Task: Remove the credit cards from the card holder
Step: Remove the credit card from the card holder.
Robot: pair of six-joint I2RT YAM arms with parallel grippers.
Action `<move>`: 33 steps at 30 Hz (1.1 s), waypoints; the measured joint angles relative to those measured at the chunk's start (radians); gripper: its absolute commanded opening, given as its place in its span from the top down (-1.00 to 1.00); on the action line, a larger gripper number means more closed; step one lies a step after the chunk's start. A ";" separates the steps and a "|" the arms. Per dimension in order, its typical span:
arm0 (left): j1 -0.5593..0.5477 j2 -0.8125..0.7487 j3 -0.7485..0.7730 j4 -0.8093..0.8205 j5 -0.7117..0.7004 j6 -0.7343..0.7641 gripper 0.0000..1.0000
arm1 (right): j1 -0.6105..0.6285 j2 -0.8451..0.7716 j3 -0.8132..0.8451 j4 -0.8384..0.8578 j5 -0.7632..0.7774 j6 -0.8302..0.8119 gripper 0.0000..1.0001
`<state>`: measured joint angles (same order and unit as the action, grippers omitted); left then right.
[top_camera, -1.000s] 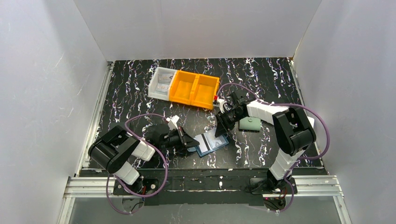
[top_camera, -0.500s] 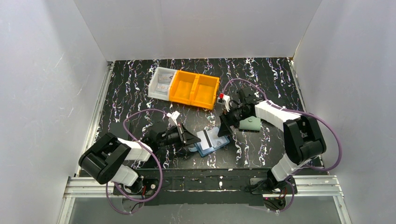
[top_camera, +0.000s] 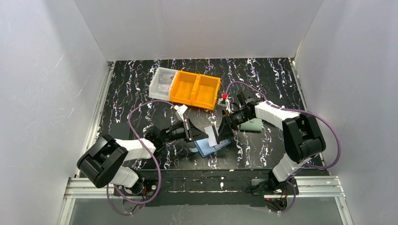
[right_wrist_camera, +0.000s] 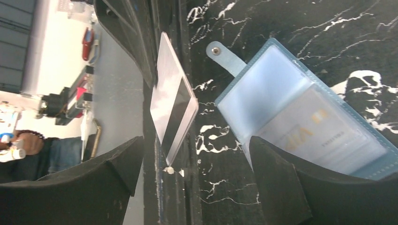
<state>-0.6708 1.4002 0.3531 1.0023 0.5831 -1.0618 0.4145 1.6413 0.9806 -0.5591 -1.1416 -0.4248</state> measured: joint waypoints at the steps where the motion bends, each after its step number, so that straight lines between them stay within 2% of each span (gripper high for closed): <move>1: -0.007 0.000 0.008 -0.002 0.000 0.003 1.00 | 0.000 0.004 0.000 0.000 -0.015 0.003 -0.57; 6: -0.025 0.005 0.030 -0.008 -0.004 0.016 1.00 | 0.000 0.005 0.000 0.008 -0.076 0.029 0.43; 8: -0.025 0.005 0.030 -0.013 -0.011 0.021 0.93 | 0.000 0.005 0.000 0.011 -0.098 0.037 0.97; 9: -0.025 0.005 0.030 -0.017 -0.015 0.022 0.83 | 0.000 0.005 0.000 0.011 -0.105 0.038 0.97; 11: -0.024 0.005 0.030 -0.037 -0.035 0.029 0.48 | 0.000 0.005 0.000 0.000 -0.127 0.042 0.97; 14: -0.025 -0.030 0.021 -0.070 -0.065 0.034 0.06 | 0.000 0.005 0.013 -0.065 -0.113 -0.034 0.97; 16: -0.022 -0.091 -0.004 -0.089 -0.089 0.032 -0.37 | 0.000 0.003 0.035 -0.134 -0.089 -0.121 0.97; 18: -0.011 -0.193 -0.052 -0.102 -0.118 0.010 -0.93 | 0.000 -0.014 0.060 -0.196 -0.044 -0.216 0.97; 21: 0.008 -0.347 -0.114 -0.122 -0.159 -0.036 -0.97 | 0.000 -0.078 0.071 -0.218 0.045 -0.301 0.97; 25: 0.024 -0.508 -0.158 -0.170 -0.207 -0.150 -0.97 | 0.023 -0.245 0.071 -0.204 0.247 -0.461 0.97; 28: 0.027 -0.550 -0.161 -0.188 -0.214 -0.238 -0.97 | 0.065 -0.362 0.121 -0.232 0.384 -0.651 0.97; 33: 0.011 -0.517 -0.145 -0.222 -0.232 -0.370 -0.97 | 0.143 -0.375 0.233 -0.253 0.559 -0.856 0.97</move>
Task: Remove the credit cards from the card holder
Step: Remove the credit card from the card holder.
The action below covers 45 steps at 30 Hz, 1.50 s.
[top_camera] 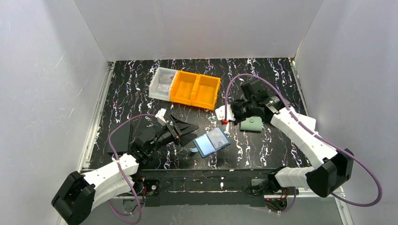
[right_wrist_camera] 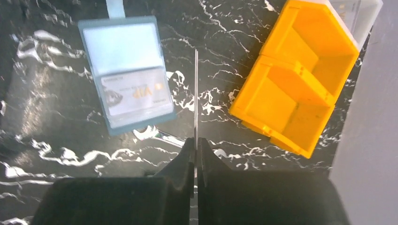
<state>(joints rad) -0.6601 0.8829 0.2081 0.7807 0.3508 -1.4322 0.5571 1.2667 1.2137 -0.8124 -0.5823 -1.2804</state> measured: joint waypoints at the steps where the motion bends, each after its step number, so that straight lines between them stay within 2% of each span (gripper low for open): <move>1: -0.011 0.014 0.013 -0.006 -0.011 -0.024 -0.97 | 0.018 0.000 0.000 -0.002 0.029 -0.019 0.97; 6: -0.092 0.130 0.141 -0.069 -0.072 -0.161 -0.95 | 0.131 -0.018 -0.003 -0.025 0.208 -0.097 0.97; 10: -0.164 0.266 0.253 -0.107 -0.113 -0.268 -0.72 | 0.182 -0.164 -0.106 0.051 0.314 -0.161 0.97; 15: -0.196 0.380 0.293 -0.134 -0.136 -0.364 -0.61 | 0.260 -0.335 -0.208 0.131 0.392 -0.194 0.97; 19: -0.197 0.397 0.308 -0.161 -0.153 -0.406 -0.50 | 0.302 -0.358 -0.264 0.220 0.442 -0.201 0.97; 24: -0.198 0.361 0.317 -0.158 -0.164 -0.446 0.05 | 0.420 -0.368 -0.360 0.354 0.505 -0.187 0.97; 25: -0.198 0.349 0.316 -0.157 -0.164 -0.452 0.33 | 0.446 -0.362 -0.365 0.380 0.523 -0.176 0.97; 26: -0.198 0.330 0.313 -0.149 -0.165 -0.460 0.86 | 0.469 -0.354 -0.373 0.420 0.550 -0.161 0.97; 27: -0.198 0.325 0.310 -0.140 -0.164 -0.462 1.00 | 0.478 -0.349 -0.379 0.435 0.566 -0.153 0.89; 28: -0.198 0.325 0.302 -0.119 -0.166 -0.471 1.00 | 0.481 -0.344 -0.383 0.447 0.579 -0.140 0.72; 29: -0.196 0.325 0.282 -0.080 -0.172 -0.478 1.00 | 0.487 -0.343 -0.394 0.476 0.591 -0.128 0.27; 33: -0.197 0.324 0.228 0.014 -0.186 -0.459 1.00 | 0.499 -0.344 -0.395 0.464 0.589 -0.114 -0.71; 34: -0.196 0.323 0.206 0.036 -0.195 -0.441 1.00 | 0.499 -0.346 -0.395 0.455 0.580 -0.115 -0.88; 35: -0.195 0.321 0.182 0.047 -0.205 -0.418 1.00 | 0.499 -0.349 -0.395 0.446 0.577 -0.110 -0.96; 39: -0.176 0.284 0.106 0.053 -0.232 -0.275 1.00 | 0.499 -0.381 -0.388 0.374 0.543 -0.060 -0.97; 45: -0.154 0.143 0.082 0.061 -0.186 0.187 1.00 | 0.480 -0.375 -0.327 0.268 0.481 0.182 -0.97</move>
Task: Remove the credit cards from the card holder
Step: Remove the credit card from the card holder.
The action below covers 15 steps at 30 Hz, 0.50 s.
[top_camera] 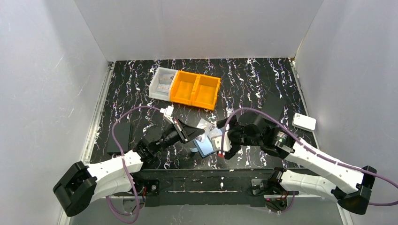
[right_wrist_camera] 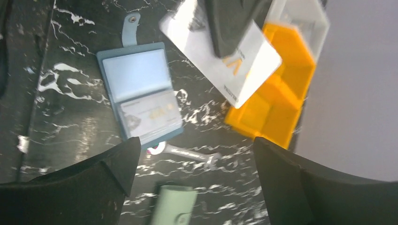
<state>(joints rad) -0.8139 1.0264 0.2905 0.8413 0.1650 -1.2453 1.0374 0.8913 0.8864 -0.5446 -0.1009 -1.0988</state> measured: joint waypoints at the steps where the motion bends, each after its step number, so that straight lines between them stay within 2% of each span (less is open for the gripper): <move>1: 0.000 -0.030 0.000 0.002 0.024 0.105 1.00 | -0.013 0.012 0.013 -0.011 -0.008 0.060 -0.97; 4: 0.000 -0.061 -0.007 0.009 0.066 0.280 1.00 | -0.083 0.082 0.074 -0.030 -0.039 0.255 -0.97; 8: 0.000 -0.079 -0.047 0.000 0.092 0.434 1.00 | -0.245 0.192 0.164 -0.034 -0.167 0.497 -0.96; 12: 0.000 -0.113 -0.063 -0.013 0.101 0.504 1.00 | -0.404 0.306 0.244 -0.055 -0.381 0.665 -0.96; 15: 0.000 -0.143 -0.064 -0.010 0.100 0.500 1.00 | -0.450 0.364 0.253 -0.069 -0.512 0.740 -0.96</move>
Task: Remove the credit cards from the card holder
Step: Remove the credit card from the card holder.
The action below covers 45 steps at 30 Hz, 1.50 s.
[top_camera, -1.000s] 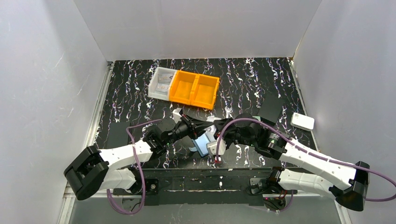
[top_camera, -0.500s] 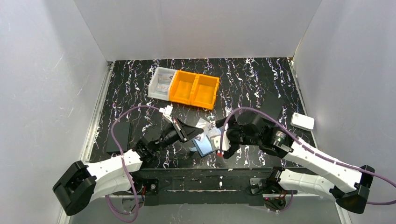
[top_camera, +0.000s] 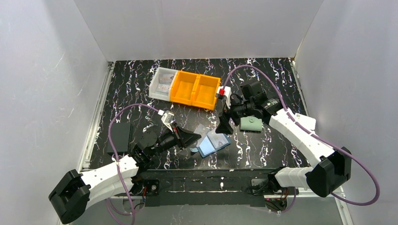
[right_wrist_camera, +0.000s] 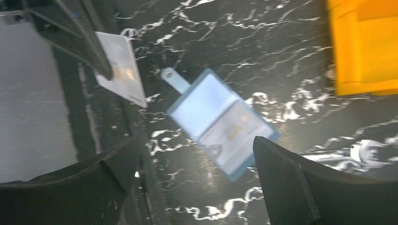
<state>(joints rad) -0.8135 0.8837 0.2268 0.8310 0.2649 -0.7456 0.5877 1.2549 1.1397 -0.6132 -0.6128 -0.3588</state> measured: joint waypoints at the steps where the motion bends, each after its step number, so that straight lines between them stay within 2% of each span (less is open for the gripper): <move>1: 0.000 -0.003 0.000 0.000 -0.001 -0.014 1.00 | -0.004 0.009 -0.003 -0.005 -0.031 0.021 -0.96; 3: 0.000 -0.002 0.000 0.000 -0.004 -0.057 1.00 | -0.005 0.011 -0.006 -0.018 -0.071 0.049 -0.96; 10: 0.024 0.113 -0.003 0.074 0.017 -0.370 1.00 | -0.034 0.010 -0.006 -0.017 -0.206 0.205 -0.89; 15: 0.029 0.167 -0.018 0.127 0.039 -0.452 1.00 | -0.045 0.008 -0.031 0.020 -0.266 0.286 -0.86; 26: 0.029 0.166 -0.018 0.165 0.090 -0.389 1.00 | -0.055 0.017 -0.073 0.037 -0.323 0.330 -0.76; 33: 0.029 0.167 -0.016 0.178 0.115 -0.327 1.00 | -0.063 0.108 -0.074 0.042 -0.382 0.326 -0.50; 38: 0.029 0.178 -0.014 0.187 0.119 -0.289 1.00 | -0.066 0.208 -0.029 -0.043 -0.423 0.222 -0.52; 45: 0.029 0.196 -0.014 0.188 0.128 -0.237 1.00 | -0.096 0.154 -0.065 0.013 -0.493 0.196 -0.46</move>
<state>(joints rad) -0.7845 1.0794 0.2123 1.0191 0.3931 -0.9829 0.4919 1.4086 1.0744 -0.5999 -1.1061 -0.1627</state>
